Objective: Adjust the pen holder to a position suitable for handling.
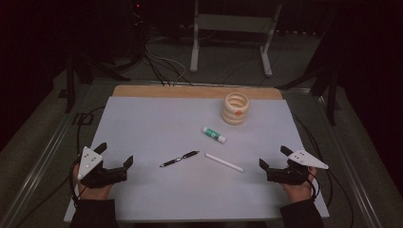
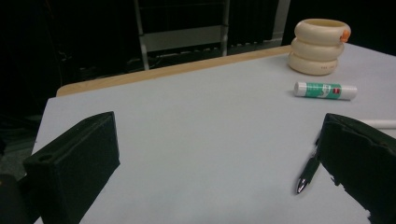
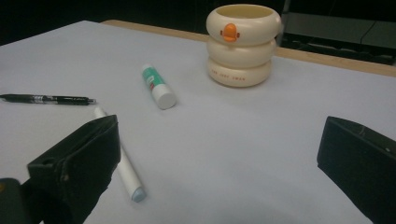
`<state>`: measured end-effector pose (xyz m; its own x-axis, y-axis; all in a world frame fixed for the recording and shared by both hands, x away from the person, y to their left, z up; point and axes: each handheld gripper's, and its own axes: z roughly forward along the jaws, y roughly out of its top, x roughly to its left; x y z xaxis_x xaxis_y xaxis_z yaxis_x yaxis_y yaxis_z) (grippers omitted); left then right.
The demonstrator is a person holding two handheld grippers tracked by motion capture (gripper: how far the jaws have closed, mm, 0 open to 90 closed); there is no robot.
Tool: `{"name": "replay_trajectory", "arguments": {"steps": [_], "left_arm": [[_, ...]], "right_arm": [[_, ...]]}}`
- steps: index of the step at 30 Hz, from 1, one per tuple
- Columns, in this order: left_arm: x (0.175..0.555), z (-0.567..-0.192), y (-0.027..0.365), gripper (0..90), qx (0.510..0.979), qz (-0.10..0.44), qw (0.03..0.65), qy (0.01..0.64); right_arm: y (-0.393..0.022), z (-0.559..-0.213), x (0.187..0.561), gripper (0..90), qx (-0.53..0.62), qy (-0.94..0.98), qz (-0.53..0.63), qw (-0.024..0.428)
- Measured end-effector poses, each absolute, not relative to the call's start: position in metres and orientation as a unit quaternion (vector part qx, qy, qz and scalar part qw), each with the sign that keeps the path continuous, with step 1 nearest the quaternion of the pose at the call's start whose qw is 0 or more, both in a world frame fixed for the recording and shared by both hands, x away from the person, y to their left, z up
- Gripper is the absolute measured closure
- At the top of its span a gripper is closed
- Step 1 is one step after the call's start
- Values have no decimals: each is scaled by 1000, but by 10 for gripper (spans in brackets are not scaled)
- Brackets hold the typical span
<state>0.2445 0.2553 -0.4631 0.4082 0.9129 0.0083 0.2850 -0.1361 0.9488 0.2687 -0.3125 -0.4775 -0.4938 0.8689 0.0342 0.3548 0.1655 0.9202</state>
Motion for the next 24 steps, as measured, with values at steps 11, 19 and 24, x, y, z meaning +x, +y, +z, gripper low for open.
{"name": "replay_trajectory", "arguments": {"steps": [11, 19, 24], "left_arm": [[245, -467, 259, 2, 687, 315, 485, 441], [246, -467, 261, 10, 689, 311, 486, 438], [246, -468, 260, 9, 689, 313, 484, 441]], "right_arm": [[-313, -477, 271, 0, 446, 703, 484, 269], [-308, -475, 274, 0, 454, 696, 487, 269], [-302, -465, 277, 1, 445, 702, 489, 266]]}}
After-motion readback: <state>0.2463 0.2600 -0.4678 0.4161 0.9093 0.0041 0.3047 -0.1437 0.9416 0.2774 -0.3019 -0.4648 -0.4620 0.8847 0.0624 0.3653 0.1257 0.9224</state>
